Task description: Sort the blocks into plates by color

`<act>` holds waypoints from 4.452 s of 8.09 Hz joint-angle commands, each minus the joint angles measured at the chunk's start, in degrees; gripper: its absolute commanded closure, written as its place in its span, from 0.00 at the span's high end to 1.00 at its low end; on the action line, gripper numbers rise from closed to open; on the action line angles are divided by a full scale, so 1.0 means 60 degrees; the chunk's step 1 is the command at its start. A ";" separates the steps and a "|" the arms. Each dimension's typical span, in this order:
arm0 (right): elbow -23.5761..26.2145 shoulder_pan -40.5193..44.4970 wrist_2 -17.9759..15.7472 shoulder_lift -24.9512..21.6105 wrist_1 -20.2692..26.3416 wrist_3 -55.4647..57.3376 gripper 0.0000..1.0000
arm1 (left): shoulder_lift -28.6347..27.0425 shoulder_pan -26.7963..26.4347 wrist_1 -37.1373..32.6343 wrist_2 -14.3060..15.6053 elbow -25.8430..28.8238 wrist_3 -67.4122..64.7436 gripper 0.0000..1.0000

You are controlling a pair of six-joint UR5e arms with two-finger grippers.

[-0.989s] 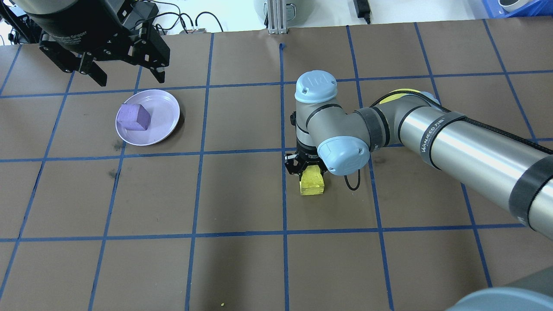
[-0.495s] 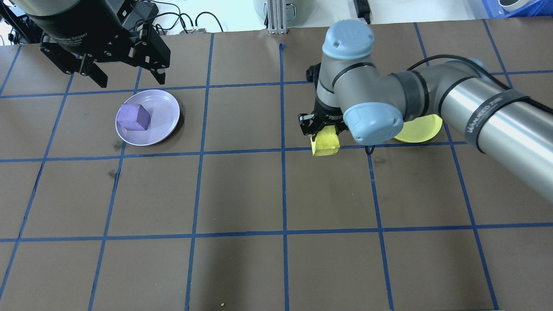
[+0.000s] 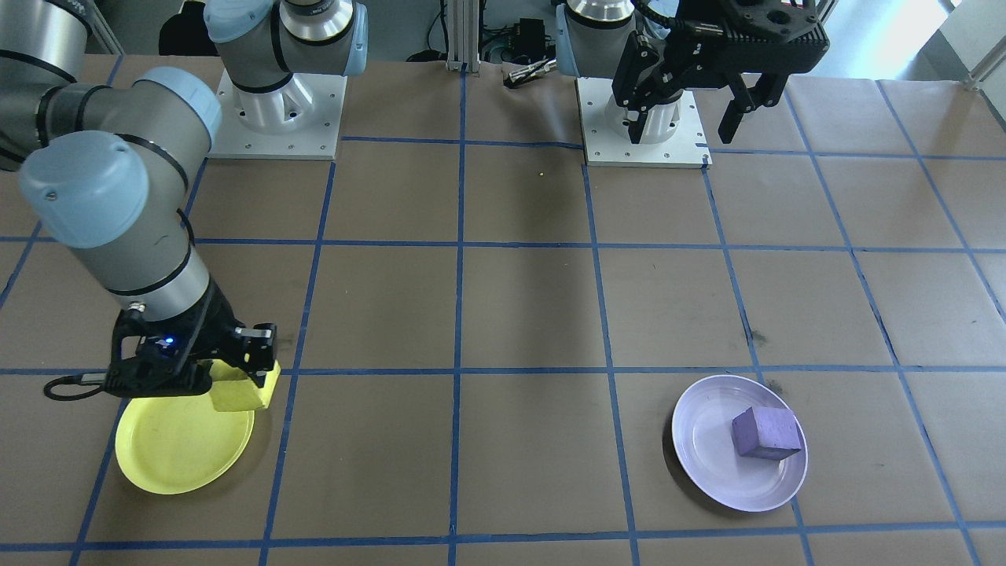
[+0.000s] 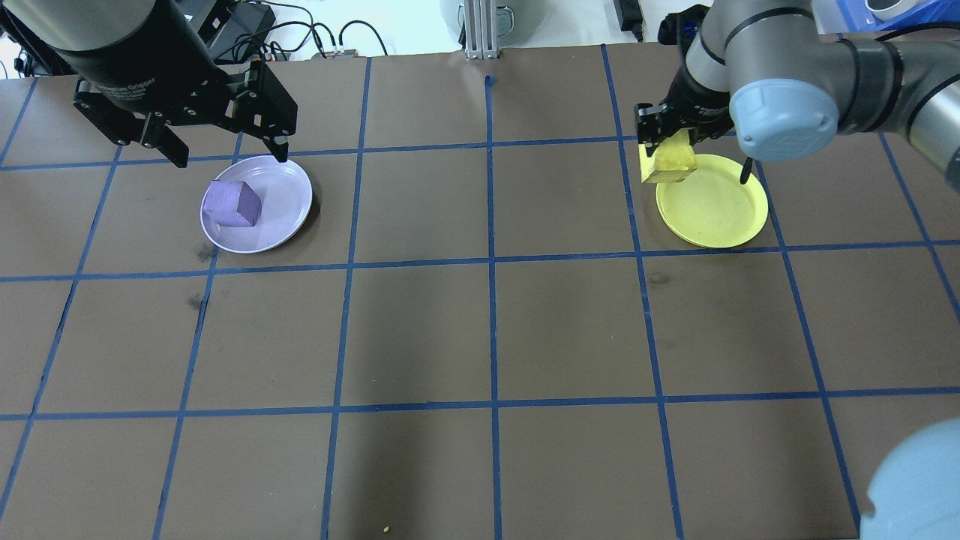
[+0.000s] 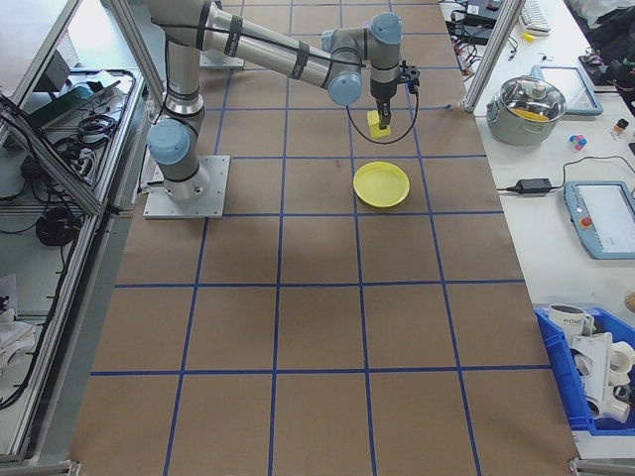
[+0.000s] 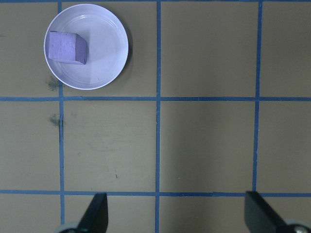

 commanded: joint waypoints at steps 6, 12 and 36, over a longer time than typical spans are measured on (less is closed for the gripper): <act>-0.0367 -0.1190 -0.0009 0.1683 -0.0177 -0.2427 0.43 | -0.0003 0.0029 0.0059 0.0001 0.0023 0.0004 1.00; -0.0367 -0.1175 -0.0434 0.1393 -0.0544 -0.3134 1.00 | -0.0003 0.0029 0.0059 0.0001 0.0023 0.0004 1.00; -0.0162 -0.0692 -0.0639 -0.3297 0.4158 0.0251 1.00 | 0.0026 0.0015 0.0279 -0.0014 -0.0065 0.0004 1.00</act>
